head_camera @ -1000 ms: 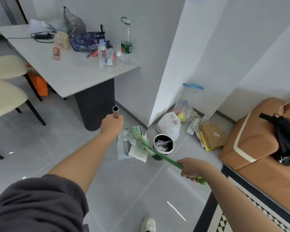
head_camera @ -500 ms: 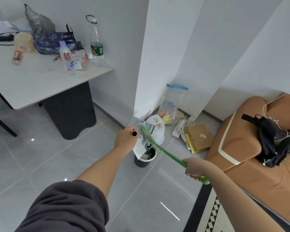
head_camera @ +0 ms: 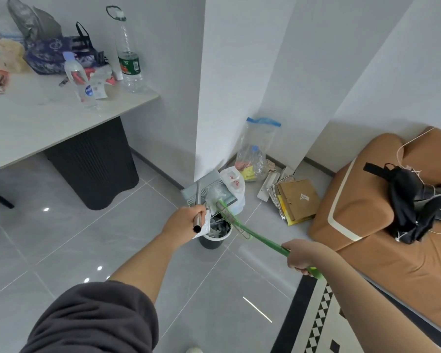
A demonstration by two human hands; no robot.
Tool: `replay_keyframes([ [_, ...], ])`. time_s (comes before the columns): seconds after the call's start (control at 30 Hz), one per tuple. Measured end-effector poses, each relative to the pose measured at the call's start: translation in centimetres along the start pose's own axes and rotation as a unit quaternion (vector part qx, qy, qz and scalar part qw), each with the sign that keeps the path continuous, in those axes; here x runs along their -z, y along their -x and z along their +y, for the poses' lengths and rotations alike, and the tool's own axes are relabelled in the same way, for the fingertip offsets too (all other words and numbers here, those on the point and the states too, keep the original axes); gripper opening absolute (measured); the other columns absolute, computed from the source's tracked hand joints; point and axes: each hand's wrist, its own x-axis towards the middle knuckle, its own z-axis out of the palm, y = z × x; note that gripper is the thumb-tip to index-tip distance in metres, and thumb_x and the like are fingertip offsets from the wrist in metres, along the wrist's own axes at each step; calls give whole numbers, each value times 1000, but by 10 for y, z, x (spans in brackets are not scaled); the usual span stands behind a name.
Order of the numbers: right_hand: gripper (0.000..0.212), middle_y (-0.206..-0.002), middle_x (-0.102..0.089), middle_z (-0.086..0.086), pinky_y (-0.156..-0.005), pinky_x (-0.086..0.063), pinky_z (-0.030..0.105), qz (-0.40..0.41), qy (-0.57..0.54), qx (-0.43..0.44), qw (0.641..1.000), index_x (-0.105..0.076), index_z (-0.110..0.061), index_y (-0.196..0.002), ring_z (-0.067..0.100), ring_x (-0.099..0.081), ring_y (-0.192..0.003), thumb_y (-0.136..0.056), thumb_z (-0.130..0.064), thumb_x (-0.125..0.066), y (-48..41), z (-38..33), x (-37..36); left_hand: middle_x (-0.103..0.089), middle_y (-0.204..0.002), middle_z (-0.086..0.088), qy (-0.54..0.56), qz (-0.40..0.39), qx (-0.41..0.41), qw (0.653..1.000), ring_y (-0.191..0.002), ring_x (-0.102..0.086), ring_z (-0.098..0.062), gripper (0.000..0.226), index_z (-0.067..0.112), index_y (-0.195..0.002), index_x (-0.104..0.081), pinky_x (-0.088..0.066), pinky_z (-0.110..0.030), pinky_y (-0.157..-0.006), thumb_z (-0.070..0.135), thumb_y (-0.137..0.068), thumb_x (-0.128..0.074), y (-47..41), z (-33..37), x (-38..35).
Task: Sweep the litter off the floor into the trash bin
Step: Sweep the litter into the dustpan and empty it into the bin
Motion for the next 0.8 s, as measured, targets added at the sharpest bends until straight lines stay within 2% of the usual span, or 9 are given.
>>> replay_keyframes([
  [0.1,54,-72,-57,6,-50,-47,25,-8,1,-7,1000,-42,-15,-141,17,-52,-56,-88,-3,-43,1,5,4,-65,-74,-1,-27,-20,-21,999,-68,-60,-28,19,24,-97,-62,-47,-34,-57,11,-87,-56,-2,0,1],
  [0.17,54,-76,-57,7,-53,-46,26,-16,-4,-10,1000,-41,-14,-141,17,-51,-58,-88,-3,-44,3,7,5,-64,-75,-3,-47,-36,-33,998,-69,-60,-29,20,24,-97,-61,-49,-38,-61,10,-84,-57,-3,-1,2],
  [0.27,59,-76,-57,8,-56,-45,27,-17,-13,-3,1000,-38,-16,-144,17,-51,-60,-87,-2,-43,4,11,5,-61,-74,-1,-64,-53,-48,995,-69,-59,-29,20,23,-92,-59,-47,-37,-59,8,-80,-55,-4,-2,5],
  [0.43,56,-72,-54,7,-51,-43,26,1,-44,16,999,-40,-17,-141,16,-48,-55,-87,-3,-42,8,7,6,-61,-77,-2,-83,-66,-69,992,-67,-52,-25,18,21,-94,-62,-41,-33,-59,8,-83,-54,-3,1,3],
  [0.6,53,-75,-56,6,-48,-44,24,14,-35,7,999,-42,-15,-140,16,-52,-58,-88,-5,-41,-2,-7,2,-58,-75,-2,-108,-84,-108,985,-67,-53,-28,6,16,-87,-58,-40,-35,-58,13,-89,-54,2,2,0],
  [0.7,49,-75,-54,6,-46,-42,24,1,-39,-7,999,-46,-14,-135,17,-50,-57,-87,-4,-40,-6,-13,-3,-61,-84,-5,-122,-89,-125,981,-74,-57,-30,9,16,-92,-60,-36,-32,-60,11,-89,-52,7,1,2],
  [0.8,47,-73,-51,7,-48,-39,25,-18,-53,-9,998,-47,-14,-133,17,-46,-57,-88,-4,-42,-4,-13,-3,-59,-85,-5,-136,-94,-140,976,-71,-50,-27,11,20,-93,-58,-31,-31,-59,12,-90,-51,13,-2,3],
])
